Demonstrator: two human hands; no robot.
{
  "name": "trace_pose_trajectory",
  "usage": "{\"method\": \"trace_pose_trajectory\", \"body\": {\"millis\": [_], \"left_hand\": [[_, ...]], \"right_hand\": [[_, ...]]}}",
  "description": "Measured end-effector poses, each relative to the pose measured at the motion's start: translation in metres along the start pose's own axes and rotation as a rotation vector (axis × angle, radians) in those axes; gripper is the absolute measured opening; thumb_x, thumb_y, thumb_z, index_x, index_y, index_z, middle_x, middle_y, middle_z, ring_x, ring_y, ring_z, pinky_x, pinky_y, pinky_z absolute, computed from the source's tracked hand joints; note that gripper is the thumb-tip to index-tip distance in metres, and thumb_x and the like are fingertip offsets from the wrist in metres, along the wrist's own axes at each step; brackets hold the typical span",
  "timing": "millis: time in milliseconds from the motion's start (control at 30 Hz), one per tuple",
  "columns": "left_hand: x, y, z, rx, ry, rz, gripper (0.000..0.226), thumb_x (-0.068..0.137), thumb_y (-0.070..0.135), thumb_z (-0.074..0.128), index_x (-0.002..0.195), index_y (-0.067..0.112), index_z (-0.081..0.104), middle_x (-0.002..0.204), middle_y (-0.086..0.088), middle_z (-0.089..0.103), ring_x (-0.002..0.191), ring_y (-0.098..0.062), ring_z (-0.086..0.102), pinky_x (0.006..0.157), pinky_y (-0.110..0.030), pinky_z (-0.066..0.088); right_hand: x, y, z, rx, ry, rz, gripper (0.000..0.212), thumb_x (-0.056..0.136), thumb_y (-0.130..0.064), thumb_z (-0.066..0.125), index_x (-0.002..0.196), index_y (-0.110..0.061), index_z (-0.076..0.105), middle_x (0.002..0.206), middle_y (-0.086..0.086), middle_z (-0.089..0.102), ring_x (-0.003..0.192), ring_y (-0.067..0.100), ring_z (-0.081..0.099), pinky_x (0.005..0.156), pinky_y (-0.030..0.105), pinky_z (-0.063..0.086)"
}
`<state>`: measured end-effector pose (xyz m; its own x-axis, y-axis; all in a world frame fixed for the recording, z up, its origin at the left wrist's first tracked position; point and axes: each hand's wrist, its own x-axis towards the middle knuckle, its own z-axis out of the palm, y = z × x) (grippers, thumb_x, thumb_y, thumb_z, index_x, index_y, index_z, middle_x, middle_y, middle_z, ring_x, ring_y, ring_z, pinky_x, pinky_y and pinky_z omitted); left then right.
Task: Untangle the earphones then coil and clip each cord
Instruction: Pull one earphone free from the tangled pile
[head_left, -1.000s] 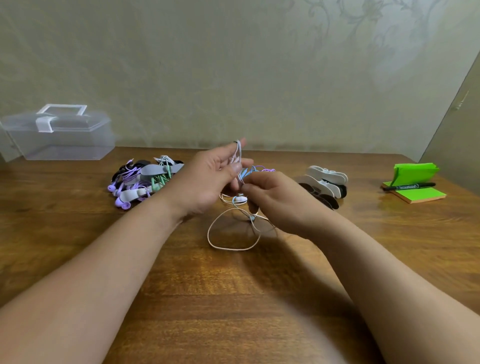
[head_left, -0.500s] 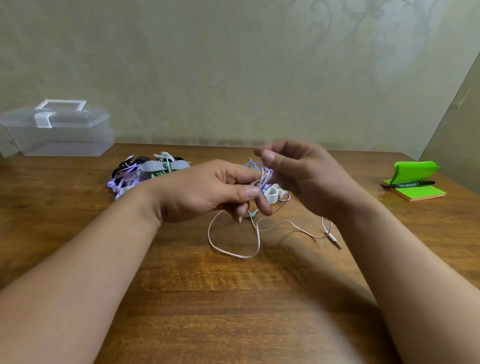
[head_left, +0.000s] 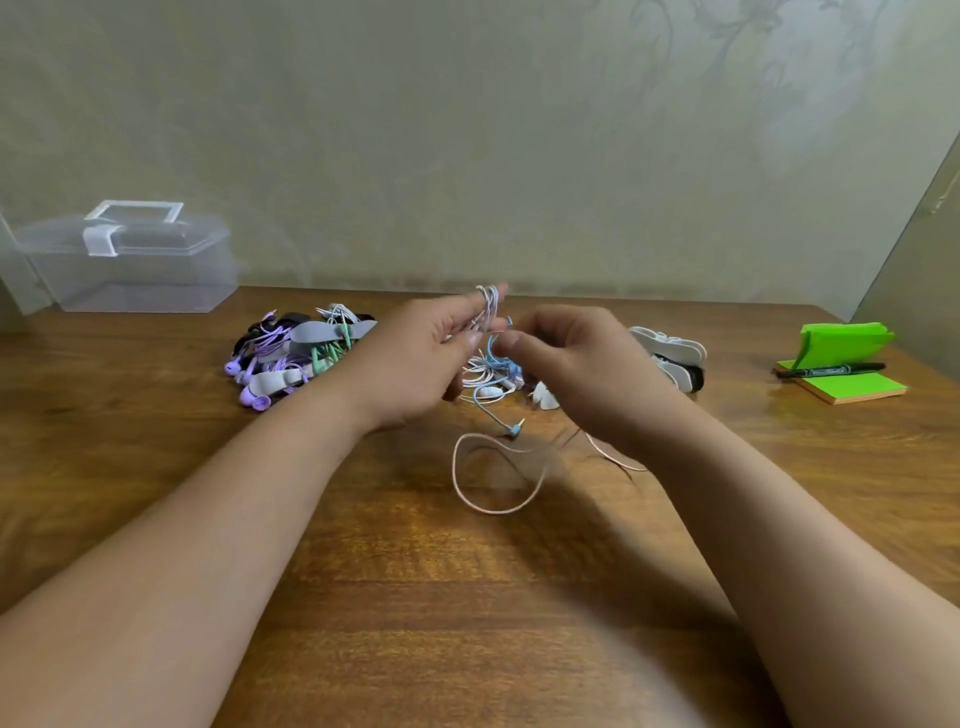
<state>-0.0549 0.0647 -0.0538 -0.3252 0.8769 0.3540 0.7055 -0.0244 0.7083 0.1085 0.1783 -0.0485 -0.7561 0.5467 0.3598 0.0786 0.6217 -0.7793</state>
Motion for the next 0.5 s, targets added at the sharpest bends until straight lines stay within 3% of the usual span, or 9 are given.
{"method": "trace_pose_trajectory", "body": {"millis": [67, 133, 200, 300, 367, 433, 500], "left_hand": [[-0.004, 0.007, 0.001, 0.136, -0.069, 0.024, 0.041, 0.109, 0.016, 0.049, 0.144, 0.037, 0.056, 0.068, 0.026, 0.064, 0.061, -0.012, 0.052, 0.065, -0.033, 0.052], [-0.008, 0.015, 0.003, 0.153, -0.140, 0.029, 0.028, 0.110, 0.018, 0.050, 0.122, 0.038, 0.064, 0.066, 0.026, 0.063, 0.061, -0.013, 0.052, 0.063, -0.033, 0.051], [-0.011, 0.021, 0.003, 0.134, -0.205, 0.013, 0.021, 0.109, 0.022, 0.051, 0.106, 0.036, 0.066, 0.066, 0.012, 0.064, 0.062, -0.013, 0.054, 0.066, -0.033, 0.050], [-0.014, 0.029, 0.003, 0.008, -0.326, -0.014, 0.021, 0.109, 0.024, 0.048, 0.105, 0.021, 0.068, 0.077, 0.002, 0.064, 0.069, -0.013, 0.057, 0.074, -0.034, 0.051], [-0.015, 0.032, 0.001, -0.133, -0.379, -0.036, 0.031, 0.102, 0.021, 0.042, 0.108, 0.001, 0.064, 0.079, -0.003, 0.062, 0.076, -0.018, 0.059, 0.079, -0.034, 0.052], [-0.014, 0.030, -0.002, -0.204, -0.417, -0.022, 0.033, 0.098, 0.016, 0.039, 0.109, -0.007, 0.061, 0.086, -0.018, 0.058, 0.081, -0.022, 0.060, 0.083, -0.040, 0.054], [-0.013, 0.027, -0.001, -0.229, -0.453, -0.015, 0.028, 0.107, 0.007, 0.038, 0.113, -0.011, 0.058, 0.092, -0.020, 0.057, 0.084, -0.022, 0.061, 0.088, -0.042, 0.056]], "right_hand": [[0.001, -0.002, -0.007, -0.027, 0.070, -0.042, 0.020, 0.100, -0.029, 0.070, 0.083, -0.018, 0.074, 0.066, -0.002, 0.062, 0.055, 0.006, 0.046, 0.050, 0.018, 0.037], [0.002, -0.002, -0.012, -0.060, 0.109, -0.060, 0.021, 0.098, -0.030, 0.072, 0.083, -0.015, 0.072, 0.063, -0.006, 0.058, 0.053, 0.005, 0.044, 0.048, 0.019, 0.034], [0.003, -0.001, -0.015, -0.054, 0.126, -0.089, 0.018, 0.096, -0.028, 0.074, 0.085, -0.014, 0.072, 0.065, -0.006, 0.063, 0.055, 0.008, 0.050, 0.052, 0.023, 0.038], [0.006, 0.004, -0.020, 0.003, 0.131, -0.121, 0.015, 0.093, -0.026, 0.078, 0.089, -0.013, 0.073, 0.078, 0.005, 0.075, 0.072, 0.027, 0.068, 0.064, 0.040, 0.052], [0.007, 0.008, -0.023, 0.066, 0.095, -0.133, 0.018, 0.092, -0.027, 0.079, 0.088, -0.012, 0.072, 0.080, 0.010, 0.076, 0.069, 0.026, 0.067, 0.066, 0.046, 0.053], [0.008, 0.009, -0.024, 0.120, 0.065, -0.129, 0.019, 0.091, -0.028, 0.080, 0.087, -0.012, 0.071, 0.079, 0.010, 0.075, 0.068, 0.016, 0.064, 0.063, 0.041, 0.050], [0.008, 0.010, -0.026, 0.169, 0.029, -0.115, 0.016, 0.094, -0.022, 0.079, 0.087, -0.010, 0.069, 0.074, 0.006, 0.072, 0.062, 0.008, 0.059, 0.059, 0.025, 0.045]]}}
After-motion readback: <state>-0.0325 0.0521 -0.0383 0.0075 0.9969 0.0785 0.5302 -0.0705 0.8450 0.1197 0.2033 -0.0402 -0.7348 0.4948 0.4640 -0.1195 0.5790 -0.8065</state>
